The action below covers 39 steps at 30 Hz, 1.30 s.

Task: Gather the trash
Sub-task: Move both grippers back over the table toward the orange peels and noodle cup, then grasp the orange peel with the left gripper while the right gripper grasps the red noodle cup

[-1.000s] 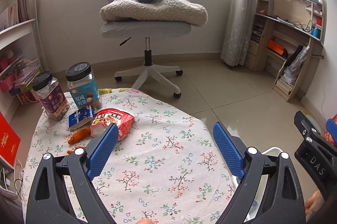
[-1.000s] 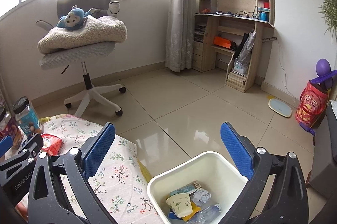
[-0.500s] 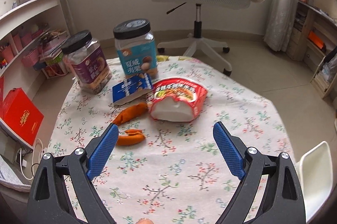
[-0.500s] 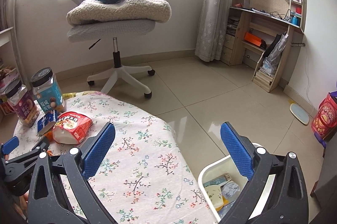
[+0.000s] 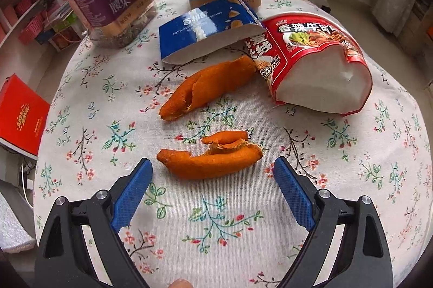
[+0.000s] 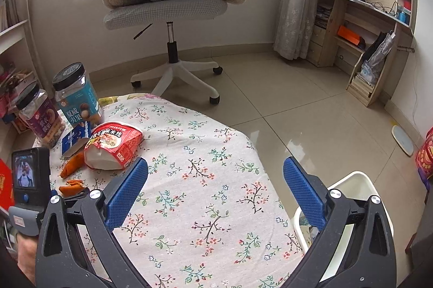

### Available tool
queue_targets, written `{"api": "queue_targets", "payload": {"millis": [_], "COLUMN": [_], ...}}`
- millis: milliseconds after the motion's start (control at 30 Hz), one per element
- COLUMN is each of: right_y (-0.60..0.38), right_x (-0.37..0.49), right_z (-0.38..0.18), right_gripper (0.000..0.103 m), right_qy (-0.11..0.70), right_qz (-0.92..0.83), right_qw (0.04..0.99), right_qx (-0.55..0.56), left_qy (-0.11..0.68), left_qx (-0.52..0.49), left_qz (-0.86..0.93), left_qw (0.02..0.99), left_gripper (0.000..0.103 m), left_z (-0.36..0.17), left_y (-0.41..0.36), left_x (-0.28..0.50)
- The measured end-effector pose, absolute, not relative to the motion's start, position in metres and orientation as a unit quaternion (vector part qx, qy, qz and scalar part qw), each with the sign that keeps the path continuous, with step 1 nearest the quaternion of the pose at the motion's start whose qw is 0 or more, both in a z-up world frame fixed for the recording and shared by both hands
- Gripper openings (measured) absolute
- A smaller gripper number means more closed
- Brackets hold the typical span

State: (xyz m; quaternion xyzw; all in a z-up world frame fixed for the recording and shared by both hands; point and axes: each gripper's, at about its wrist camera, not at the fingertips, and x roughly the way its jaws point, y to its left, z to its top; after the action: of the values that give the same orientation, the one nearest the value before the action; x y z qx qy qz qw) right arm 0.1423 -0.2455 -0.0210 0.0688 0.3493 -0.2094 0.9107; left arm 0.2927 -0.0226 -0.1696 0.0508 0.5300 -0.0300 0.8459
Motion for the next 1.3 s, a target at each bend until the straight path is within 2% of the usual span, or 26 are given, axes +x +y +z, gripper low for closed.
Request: {"api": "queue_targets", "payload": {"millis": [67,167,200,300,500,800,867,933,1067,1200,1300], "right_y": [-0.246,-0.247,-0.246,-0.244,-0.242,-0.202,-0.194,-0.196,-0.205,-0.201,-0.182], "right_x": [0.144,0.146,0.146,0.148,0.151,0.223,0.250,0.272,0.296,0.314,0.326], "right_z": [-0.022,-0.024,-0.025,-0.026,-0.030,-0.064,-0.080,-0.103,-0.141,-0.162,-0.162], "right_gripper": [0.096,0.096,0.096,0.096,0.096,0.096,0.096,0.096,0.096,0.096,0.097], "right_qy": [0.352,0.358,0.360,0.364,0.373,0.447,0.474,0.497,0.483,0.477,0.481], "right_qz": [-0.207,-0.203,-0.201,-0.197,-0.186,-0.105,-0.072,-0.042,-0.041,-0.058,-0.067], "right_qw": [0.910,0.908,0.907,0.907,0.905,0.883,0.866,0.835,0.788,0.777,0.795], "right_qx": [0.073,0.079,0.080,0.080,0.088,0.102,0.144,0.232,0.378,0.407,0.363], "left_qy": [0.519,0.505,0.505,0.511,0.529,0.488,0.470,0.454,0.433,0.435,0.442], "left_qx": [0.043,0.042,0.039,0.025,-0.035,-0.046,-0.058,-0.068,-0.080,-0.086,-0.088], "left_qz": [-0.038,-0.053,-0.061,-0.072,-0.081,-0.079,-0.084,-0.083,-0.085,-0.086,-0.079], "left_qw": [0.853,0.861,0.860,0.856,0.844,0.868,0.877,0.884,0.894,0.892,0.889], "left_gripper": [0.087,0.062,0.050,0.041,0.036,0.036,0.036,0.036,0.036,0.036,0.036], "left_z": [-0.170,-0.163,-0.161,-0.158,-0.145,-0.066,-0.046,-0.031,-0.013,-0.013,-0.018], "left_y": [-0.019,-0.018,-0.016,-0.006,0.018,0.039,0.047,0.054,0.063,0.074,0.081], "left_x": [0.294,0.293,0.294,0.296,0.289,0.243,0.236,0.236,0.232,0.232,0.232]}}
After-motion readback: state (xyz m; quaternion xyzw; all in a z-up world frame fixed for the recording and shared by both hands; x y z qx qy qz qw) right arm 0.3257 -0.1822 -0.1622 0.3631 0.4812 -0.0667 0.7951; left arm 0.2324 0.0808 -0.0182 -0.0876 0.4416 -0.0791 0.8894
